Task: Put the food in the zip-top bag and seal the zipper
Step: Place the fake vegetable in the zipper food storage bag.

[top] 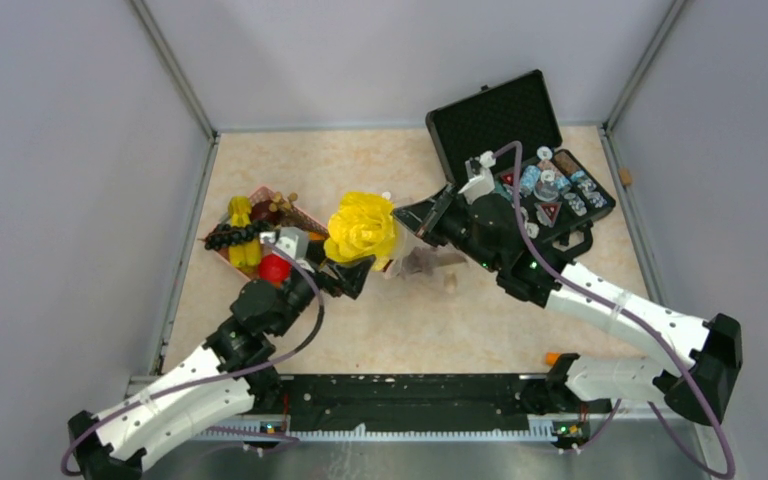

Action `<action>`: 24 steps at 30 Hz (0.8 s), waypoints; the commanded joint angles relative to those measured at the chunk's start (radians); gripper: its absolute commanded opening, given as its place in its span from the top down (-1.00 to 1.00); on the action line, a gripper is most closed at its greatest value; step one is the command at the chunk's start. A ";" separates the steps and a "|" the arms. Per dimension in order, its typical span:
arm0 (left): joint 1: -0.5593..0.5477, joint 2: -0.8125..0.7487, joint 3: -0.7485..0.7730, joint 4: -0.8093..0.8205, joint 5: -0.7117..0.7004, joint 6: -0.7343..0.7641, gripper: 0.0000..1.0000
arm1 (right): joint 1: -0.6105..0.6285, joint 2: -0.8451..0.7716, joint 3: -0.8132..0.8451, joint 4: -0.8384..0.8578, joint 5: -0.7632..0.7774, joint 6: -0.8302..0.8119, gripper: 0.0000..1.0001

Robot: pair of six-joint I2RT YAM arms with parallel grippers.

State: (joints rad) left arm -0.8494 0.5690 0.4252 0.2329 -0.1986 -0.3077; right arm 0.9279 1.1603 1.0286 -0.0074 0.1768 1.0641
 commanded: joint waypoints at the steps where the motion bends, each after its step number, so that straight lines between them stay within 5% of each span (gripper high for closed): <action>1: -0.004 -0.120 0.070 -0.086 -0.042 -0.015 -0.97 | -0.017 -0.058 0.032 0.023 0.055 -0.047 1.00; 10: -0.004 -0.141 0.118 -0.317 -0.142 -0.181 -0.97 | -0.044 -0.062 0.028 0.011 0.040 -0.067 1.00; 20: -0.002 -0.277 0.157 -0.479 -0.337 -0.333 -0.59 | -0.071 -0.058 0.018 0.011 0.025 -0.070 1.00; 24: -0.002 -0.137 0.265 -0.656 -0.403 -0.400 -0.50 | -0.073 -0.064 0.019 0.014 0.006 -0.069 1.00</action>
State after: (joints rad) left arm -0.8509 0.3130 0.5739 -0.2764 -0.5148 -0.6338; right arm 0.8665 1.1366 1.0283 -0.0757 0.2073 1.0023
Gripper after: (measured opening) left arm 0.741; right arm 0.004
